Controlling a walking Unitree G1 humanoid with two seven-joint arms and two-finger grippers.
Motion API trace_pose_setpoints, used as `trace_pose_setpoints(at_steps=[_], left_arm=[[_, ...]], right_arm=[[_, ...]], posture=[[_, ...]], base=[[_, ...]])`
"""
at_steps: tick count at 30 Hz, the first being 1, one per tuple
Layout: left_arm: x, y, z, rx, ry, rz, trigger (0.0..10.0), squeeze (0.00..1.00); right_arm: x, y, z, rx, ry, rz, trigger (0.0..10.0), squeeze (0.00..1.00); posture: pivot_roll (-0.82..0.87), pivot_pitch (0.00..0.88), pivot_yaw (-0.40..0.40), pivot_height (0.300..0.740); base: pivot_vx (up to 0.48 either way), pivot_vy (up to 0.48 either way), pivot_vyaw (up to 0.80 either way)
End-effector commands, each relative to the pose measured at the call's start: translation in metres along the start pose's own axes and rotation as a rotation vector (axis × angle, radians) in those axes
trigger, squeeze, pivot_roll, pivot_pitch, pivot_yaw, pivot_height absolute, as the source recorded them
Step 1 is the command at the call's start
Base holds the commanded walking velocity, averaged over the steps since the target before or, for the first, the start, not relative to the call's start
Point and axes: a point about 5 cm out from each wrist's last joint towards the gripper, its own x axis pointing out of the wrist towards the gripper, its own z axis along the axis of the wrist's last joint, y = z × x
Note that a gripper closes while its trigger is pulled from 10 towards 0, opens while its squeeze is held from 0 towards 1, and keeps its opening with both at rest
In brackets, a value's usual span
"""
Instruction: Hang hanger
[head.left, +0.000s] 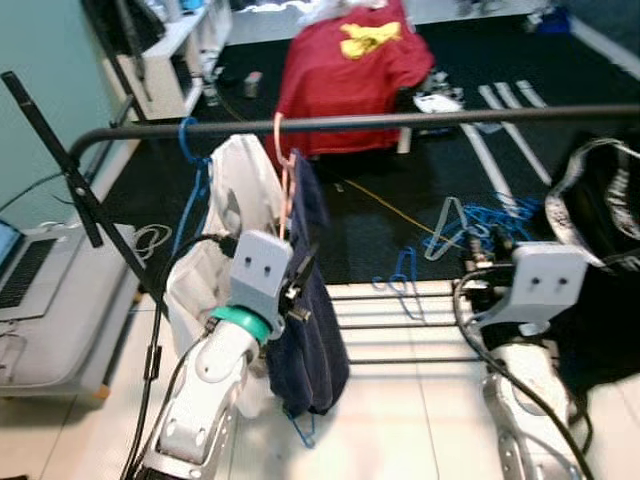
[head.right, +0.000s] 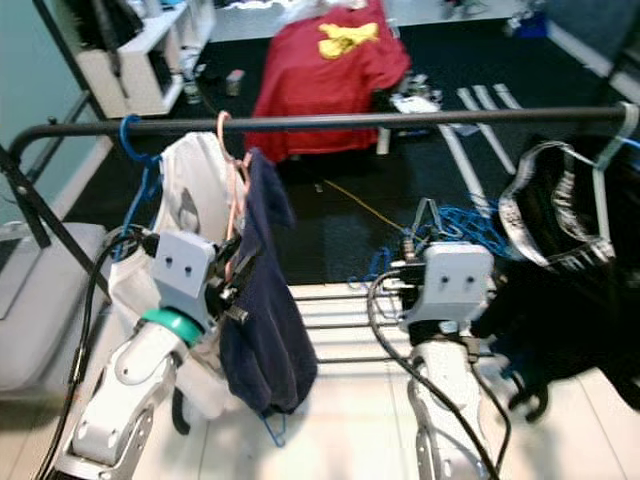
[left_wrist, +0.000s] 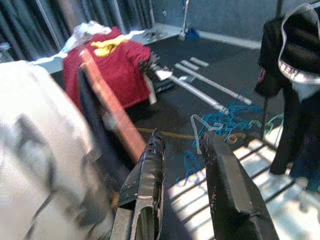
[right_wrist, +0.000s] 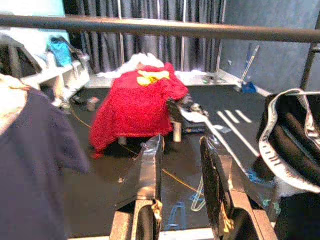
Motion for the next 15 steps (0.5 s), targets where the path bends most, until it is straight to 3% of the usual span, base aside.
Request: trace_pose_setpoints(at_steps=[1,8,11,15], left_arm=[[-0.003,0.004,-0.005,0.010,0.017,0.016,10.0,0.00],[-0.004,0.005,-0.009,0.017,0.029,0.021,10.0,0.00],[0.003,0.008,-0.017,0.035,0.032,0.036,10.0,0.00],[0.004,0.008,-0.017,0.037,0.030,0.038,10.0,0.00]], right_arm=[[-0.001,0.003,-0.003,0.001,0.012,0.015,10.0,0.00],[-0.002,0.000,-0.007,-0.011,0.023,0.025,10.0,0.00],[0.003,0.008,-0.011,-0.004,0.028,0.100,10.0,0.00],[0.004,0.010,-0.011,-0.001,0.029,0.110,10.0,0.00]], posture=[[-0.28,0.098,0.161,0.740],[-0.28,0.087,0.155,0.740],[-0.29,0.071,0.118,0.740],[-0.29,0.070,0.114,0.740]], base=[[-0.420,0.000,0.00],[-0.426,0.000,0.00],[-0.435,0.000,0.00],[-0.433,0.000,0.00]])
